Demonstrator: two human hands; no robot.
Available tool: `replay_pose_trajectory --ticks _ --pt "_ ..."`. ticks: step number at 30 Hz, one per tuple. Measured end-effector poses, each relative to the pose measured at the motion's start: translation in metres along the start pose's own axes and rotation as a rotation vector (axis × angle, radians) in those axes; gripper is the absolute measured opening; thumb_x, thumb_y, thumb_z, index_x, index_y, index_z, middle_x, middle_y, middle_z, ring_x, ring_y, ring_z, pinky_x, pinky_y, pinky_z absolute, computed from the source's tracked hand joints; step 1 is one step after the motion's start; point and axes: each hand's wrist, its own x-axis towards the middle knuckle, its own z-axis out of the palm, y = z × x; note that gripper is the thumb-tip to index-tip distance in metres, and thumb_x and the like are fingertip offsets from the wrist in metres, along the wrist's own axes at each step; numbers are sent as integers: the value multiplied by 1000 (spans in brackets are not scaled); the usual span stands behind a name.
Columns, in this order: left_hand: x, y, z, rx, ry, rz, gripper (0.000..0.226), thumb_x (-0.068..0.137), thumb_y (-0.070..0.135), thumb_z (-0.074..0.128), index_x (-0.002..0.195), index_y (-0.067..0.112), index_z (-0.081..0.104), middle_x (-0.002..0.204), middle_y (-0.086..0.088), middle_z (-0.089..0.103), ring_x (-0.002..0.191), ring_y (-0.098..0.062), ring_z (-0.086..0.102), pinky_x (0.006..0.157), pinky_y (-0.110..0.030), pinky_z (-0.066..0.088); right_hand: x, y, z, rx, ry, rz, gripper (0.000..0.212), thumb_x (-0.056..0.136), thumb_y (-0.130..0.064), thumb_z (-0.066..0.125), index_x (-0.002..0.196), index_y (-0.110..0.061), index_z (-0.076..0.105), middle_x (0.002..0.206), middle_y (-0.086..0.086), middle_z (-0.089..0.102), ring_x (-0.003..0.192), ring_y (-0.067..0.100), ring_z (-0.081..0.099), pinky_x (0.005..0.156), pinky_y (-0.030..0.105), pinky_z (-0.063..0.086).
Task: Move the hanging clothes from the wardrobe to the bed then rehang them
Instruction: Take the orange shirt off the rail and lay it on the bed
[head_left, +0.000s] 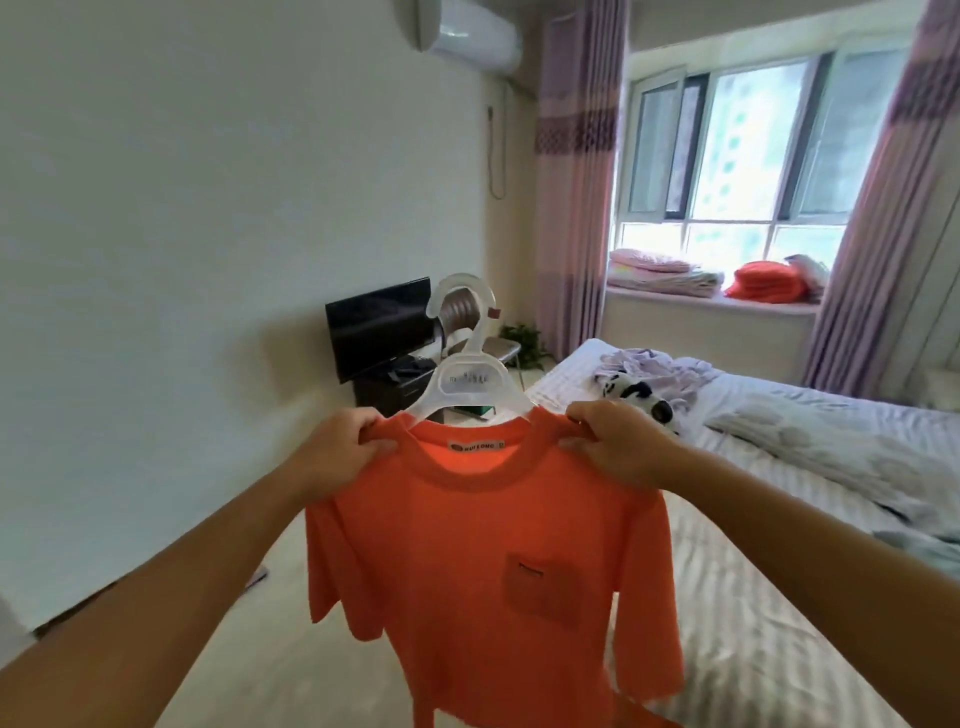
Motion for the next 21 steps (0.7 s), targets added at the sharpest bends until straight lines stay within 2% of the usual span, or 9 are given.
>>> replay_pose_trajectory --ticks 2,5,7,8,11,14,18,21 --pt "44 -3 19 -10 -75 35 7 88 21 69 94 18 69 86 -1 68 81 -16 63 73 -32 50 17 29 3 -7 -19 54 26 94 -30 58 71 -28 46 71 -11 52 72 13 53 68 32 36" --pt "107 -4 51 -39 -175 86 6 88 22 69 94 21 70 85 4 69 80 -9 64 67 -24 47 38 68 10 -29 -31 122 14 94 -29 58 83 -20 58 78 -6 60 76 12 57 70 30 42" --pt "144 -4 76 -59 -221 111 7 87 23 70 94 23 71 85 5 70 80 -7 65 70 -24 49 46 92 15 -16 -41 153 22 95 -24 58 76 -29 48 74 -11 54 71 4 52 63 18 36" --pt "161 -3 89 -65 -240 119 7 87 24 70 94 23 71 85 5 70 80 -7 66 72 -25 51 51 106 19 -16 -51 175 24 95 -22 57 75 -30 46 74 -11 54 71 4 53 63 16 35" --pt "209 1 132 -84 -293 141 3 85 21 72 88 23 71 81 4 70 78 -10 66 71 -27 51 66 154 32 -16 -88 278 21 96 -23 56 77 -21 49 77 -7 54 79 14 53 66 26 31" --pt "258 6 180 -69 -333 156 1 84 20 72 85 19 71 79 0 68 78 -17 65 74 -34 50 83 205 48 4 -114 339 33 97 -22 55 69 -29 41 76 -11 50 77 11 49 65 25 30" --pt "319 10 248 -56 -366 154 5 83 18 71 88 15 71 81 1 67 76 -11 62 67 -25 46 112 280 73 68 -169 386 36 97 -21 55 67 -31 39 74 -14 48 66 -1 45 58 17 33" --pt "364 13 299 -57 -397 111 7 82 17 71 86 22 68 82 5 64 80 -10 60 66 -21 41 138 340 94 124 -227 437 32 98 -23 54 69 -27 42 76 -10 51 66 3 48 58 18 34"
